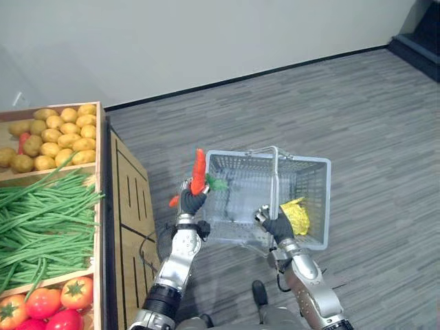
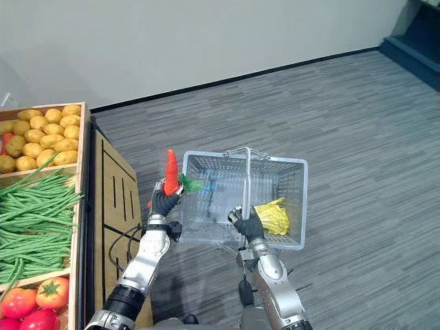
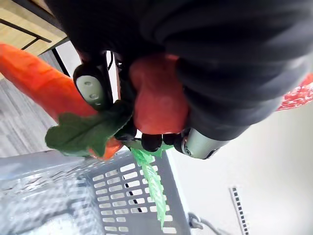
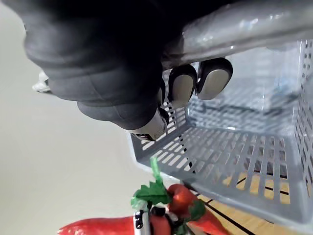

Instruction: Pick vegetable in the basket

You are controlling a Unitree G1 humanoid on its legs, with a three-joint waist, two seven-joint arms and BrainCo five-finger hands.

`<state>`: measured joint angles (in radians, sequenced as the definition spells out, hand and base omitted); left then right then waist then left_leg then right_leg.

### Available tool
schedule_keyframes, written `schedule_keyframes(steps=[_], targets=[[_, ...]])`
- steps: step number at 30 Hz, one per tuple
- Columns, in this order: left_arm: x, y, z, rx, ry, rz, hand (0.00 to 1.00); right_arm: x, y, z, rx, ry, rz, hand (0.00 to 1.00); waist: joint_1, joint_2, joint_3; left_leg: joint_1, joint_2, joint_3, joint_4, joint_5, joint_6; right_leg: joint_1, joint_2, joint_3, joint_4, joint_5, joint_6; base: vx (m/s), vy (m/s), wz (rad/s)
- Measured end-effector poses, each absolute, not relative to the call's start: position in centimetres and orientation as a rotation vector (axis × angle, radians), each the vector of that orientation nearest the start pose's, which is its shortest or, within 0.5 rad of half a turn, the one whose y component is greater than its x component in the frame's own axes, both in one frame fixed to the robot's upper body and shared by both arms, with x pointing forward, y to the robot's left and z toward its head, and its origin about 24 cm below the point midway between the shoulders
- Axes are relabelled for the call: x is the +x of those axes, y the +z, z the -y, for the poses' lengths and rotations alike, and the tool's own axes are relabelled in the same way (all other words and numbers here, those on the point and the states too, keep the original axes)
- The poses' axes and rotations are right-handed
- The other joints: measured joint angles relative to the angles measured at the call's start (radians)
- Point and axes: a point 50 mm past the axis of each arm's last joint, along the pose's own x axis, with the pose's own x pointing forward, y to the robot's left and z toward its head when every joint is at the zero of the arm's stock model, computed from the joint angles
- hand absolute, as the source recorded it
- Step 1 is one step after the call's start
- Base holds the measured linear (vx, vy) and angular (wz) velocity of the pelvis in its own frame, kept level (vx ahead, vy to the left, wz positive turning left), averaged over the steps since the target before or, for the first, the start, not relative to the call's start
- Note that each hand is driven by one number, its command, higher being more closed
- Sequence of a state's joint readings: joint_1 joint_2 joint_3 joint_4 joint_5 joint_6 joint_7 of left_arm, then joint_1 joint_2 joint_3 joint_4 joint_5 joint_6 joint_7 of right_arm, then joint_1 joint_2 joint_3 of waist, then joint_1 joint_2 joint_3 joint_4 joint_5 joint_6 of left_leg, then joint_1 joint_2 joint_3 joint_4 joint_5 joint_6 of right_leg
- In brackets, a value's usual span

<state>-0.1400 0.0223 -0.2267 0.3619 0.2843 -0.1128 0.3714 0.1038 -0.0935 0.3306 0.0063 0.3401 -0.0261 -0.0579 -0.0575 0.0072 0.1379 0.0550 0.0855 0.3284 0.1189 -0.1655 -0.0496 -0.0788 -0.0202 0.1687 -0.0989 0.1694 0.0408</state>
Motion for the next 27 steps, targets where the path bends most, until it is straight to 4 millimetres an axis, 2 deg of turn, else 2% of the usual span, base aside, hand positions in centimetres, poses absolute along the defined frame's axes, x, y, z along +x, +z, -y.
schedule_keyframes(steps=[3, 7, 13, 17, 22, 23, 27], targets=[[26.6, -0.1, -10.1, 0.373, 0.028, -0.043, 1.00, 21.8, 1.3, 8.8, 0.275, 0.252, -0.162, 1.00, -0.011, -0.013, -0.002, -0.001, -0.001, 0.000, -0.001, 0.000, 0.000, -0.001, -0.001, 0.000, 0.000, 0.000, 0.000, -0.05, 0.013, -0.01], [27.1, -0.3, -9.1, 0.404, -0.019, -0.055, 1.00, 21.4, 1.2, 7.6, 0.306, 0.302, -0.179, 1.00, -0.012, -0.028, -0.007, -0.018, 0.000, -0.002, -0.002, 0.000, 0.000, -0.017, -0.004, -0.001, 0.000, 0.005, 0.002, -0.06, -0.008, 0.01], [27.4, -0.4, -7.7, 0.469, -0.101, -0.045, 1.00, 20.9, 1.1, 5.8, 0.328, 0.393, -0.199, 1.00, -0.016, -0.029, -0.008, -0.041, -0.005, -0.011, 0.002, 0.003, 0.004, -0.034, -0.013, -0.007, 0.000, 0.009, 0.008, -0.06, -0.007, 0.04], [27.1, -0.4, -6.6, 0.475, -0.141, -0.035, 1.00, 21.1, 0.8, 5.2, 0.287, 0.414, -0.212, 1.00, -0.012, -0.035, -0.008, -0.044, -0.015, -0.019, 0.002, 0.004, 0.007, -0.034, -0.020, -0.010, 0.000, 0.010, 0.010, -0.04, 0.010, 0.05], [27.1, 0.1, -6.5, 0.466, -0.141, -0.015, 1.00, 21.5, 0.6, 5.1, 0.246, 0.399, -0.215, 1.00, -0.009, -0.047, -0.014, -0.065, -0.021, -0.032, 0.002, 0.009, 0.013, -0.048, -0.032, -0.024, 0.000, 0.013, 0.016, -0.05, 0.005, 0.10], [27.1, 0.1, -6.4, 0.464, -0.142, -0.014, 0.00, 21.7, 0.5, 5.1, 0.240, 0.399, -0.219, 1.00, -0.010, -0.049, -0.014, -0.069, -0.024, -0.038, 0.003, 0.012, 0.018, -0.049, -0.035, -0.027, 0.000, 0.014, 0.018, -0.05, 0.003, 0.11], [26.9, 0.2, -5.8, 0.467, -0.168, -0.003, 0.00, 21.7, 0.4, 5.1, 0.236, 0.384, -0.226, 1.00, -0.009, -0.050, -0.015, -0.076, -0.031, -0.053, 0.004, 0.016, 0.023, -0.049, -0.043, -0.036, 0.000, 0.015, 0.020, -0.04, 0.005, 0.10]])
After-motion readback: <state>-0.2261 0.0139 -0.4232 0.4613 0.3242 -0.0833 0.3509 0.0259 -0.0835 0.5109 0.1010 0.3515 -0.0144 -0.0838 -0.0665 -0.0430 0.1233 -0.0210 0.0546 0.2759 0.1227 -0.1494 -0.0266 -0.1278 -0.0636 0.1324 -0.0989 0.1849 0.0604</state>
